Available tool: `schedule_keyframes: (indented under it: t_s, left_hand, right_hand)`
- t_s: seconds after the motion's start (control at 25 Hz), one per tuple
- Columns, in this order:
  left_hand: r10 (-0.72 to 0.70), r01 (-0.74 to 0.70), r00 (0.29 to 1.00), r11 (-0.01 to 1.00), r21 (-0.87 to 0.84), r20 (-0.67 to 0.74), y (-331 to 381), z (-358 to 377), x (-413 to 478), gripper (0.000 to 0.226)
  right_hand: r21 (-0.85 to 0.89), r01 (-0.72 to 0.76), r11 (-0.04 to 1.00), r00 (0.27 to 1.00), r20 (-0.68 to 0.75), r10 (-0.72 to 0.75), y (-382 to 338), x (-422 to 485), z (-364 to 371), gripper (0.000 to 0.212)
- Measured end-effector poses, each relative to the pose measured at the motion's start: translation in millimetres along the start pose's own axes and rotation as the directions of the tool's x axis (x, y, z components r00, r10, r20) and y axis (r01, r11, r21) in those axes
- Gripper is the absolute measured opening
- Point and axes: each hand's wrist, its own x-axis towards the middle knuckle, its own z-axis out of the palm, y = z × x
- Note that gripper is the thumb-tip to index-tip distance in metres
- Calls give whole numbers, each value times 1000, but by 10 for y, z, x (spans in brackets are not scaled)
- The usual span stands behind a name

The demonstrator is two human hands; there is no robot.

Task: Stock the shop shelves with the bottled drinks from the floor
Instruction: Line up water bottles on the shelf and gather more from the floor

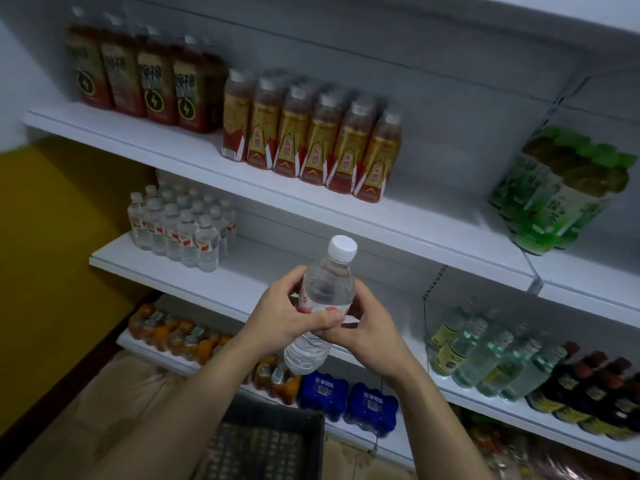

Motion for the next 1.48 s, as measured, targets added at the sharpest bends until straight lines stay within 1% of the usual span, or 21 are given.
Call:
schedule_keyframes:
  t_s: [0.12,0.32,0.44,0.56,0.64,0.76,0.84,0.96,1.04,1.16,1.32,1.4,1.48]
  left_hand:
    - [-63,62,998,997,-36,-10,-224,-165,96,61]
    - [-176,167,982,979,-116,-65,-625,-359,199,72]
    - [-248,238,960,967,-84,-133,-818,-491,338,78]
    - [-304,297,938,953,-62,-170,-978,-661,519,75]
    - [-324,319,931,946,-56,-166,-1123,-783,645,67]
    - [-337,325,929,941,-99,-151,-1389,-1047,843,55]
    - [-345,330,930,936,-121,-130,-1692,-1330,1024,54]
    - [-353,339,932,929,-148,-81,-2256,-1810,1413,58]
    - [-360,343,931,922,-182,-68,-2624,-2121,1696,62]
    - [-365,353,930,921,-165,-50,-3049,-2430,2085,64]
    - [-404,381,903,910,-166,-145,-3484,-2561,2536,52]
    - [-437,408,888,893,-193,-146,-3643,-2535,2694,48]
    - [-466,436,877,874,-215,-116,-3805,-2478,2845,48]
  right_hand:
    - [-34,-33,999,998,49,35,119,286,136,67]
    - [-27,-53,998,985,165,56,376,721,374,62]
    - [18,-58,998,973,226,53,515,1023,520,62]
    - [35,-84,996,968,238,73,657,1367,672,61]
    - [33,-82,996,970,233,72,726,1591,794,66]
    - [-9,-77,997,964,256,76,805,1966,1026,72]
    - [-81,-86,993,962,252,104,889,2306,1292,68]
    - [-178,-119,977,969,194,153,1078,2877,1770,65]
    - [-204,-171,964,971,134,200,1230,3278,2090,64]
    - [-237,-247,940,966,23,259,1483,3779,2420,64]
    - [-212,-387,897,921,-143,363,1851,4304,2639,53]
    - [-177,-442,879,892,-193,409,2035,4564,2654,48]
    - [-144,-445,884,881,-250,403,2239,4805,2666,54]
